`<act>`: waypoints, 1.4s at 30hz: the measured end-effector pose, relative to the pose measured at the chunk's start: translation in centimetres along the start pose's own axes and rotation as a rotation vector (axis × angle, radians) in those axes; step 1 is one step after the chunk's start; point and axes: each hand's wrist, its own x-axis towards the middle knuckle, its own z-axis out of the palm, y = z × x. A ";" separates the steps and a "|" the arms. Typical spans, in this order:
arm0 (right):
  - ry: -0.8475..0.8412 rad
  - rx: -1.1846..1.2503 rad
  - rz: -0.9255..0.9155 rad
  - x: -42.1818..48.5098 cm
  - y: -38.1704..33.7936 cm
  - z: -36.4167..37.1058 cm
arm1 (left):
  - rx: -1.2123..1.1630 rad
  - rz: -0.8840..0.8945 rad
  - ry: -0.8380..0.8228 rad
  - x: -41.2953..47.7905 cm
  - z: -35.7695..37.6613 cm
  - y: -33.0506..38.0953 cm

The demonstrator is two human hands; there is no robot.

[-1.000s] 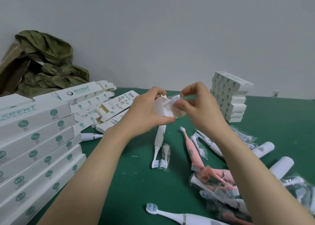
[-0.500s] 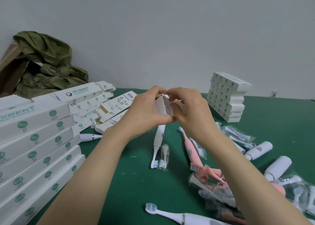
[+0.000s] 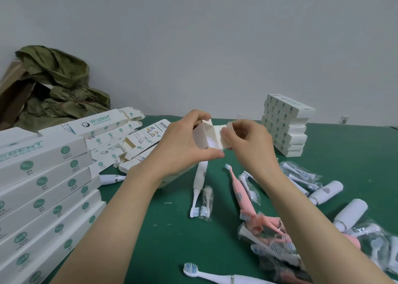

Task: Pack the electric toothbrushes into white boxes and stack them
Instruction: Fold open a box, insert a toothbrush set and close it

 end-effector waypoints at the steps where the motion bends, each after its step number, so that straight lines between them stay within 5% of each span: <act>1: -0.012 0.042 0.032 0.0 -0.1 -0.1 | 0.012 0.005 -0.047 0.0 -0.1 -0.1; 6: 0.026 0.192 0.062 -0.1 -0.9 -0.4 | -0.004 0.022 -0.139 0.0 0.3 -0.5; 17: -0.030 0.453 0.062 -0.2 -2.3 -1.8 | -0.120 0.229 0.378 -0.8 4.6 1.4; 22: -0.090 0.458 0.032 -0.8 -3.3 -1.3 | -0.278 0.137 0.413 -0.4 4.6 2.3; 26: -0.151 0.272 -0.159 -1.5 -3.6 -1.0 | -0.387 0.029 0.374 -0.1 4.2 2.7; 31: 0.032 0.071 -0.185 -1.2 -2.5 -1.0 | -0.263 0.027 0.161 -0.4 4.8 1.5; 42: 0.074 0.056 -0.173 0.1 -1.4 -1.8 | -0.091 0.027 0.350 -0.2 5.6 0.0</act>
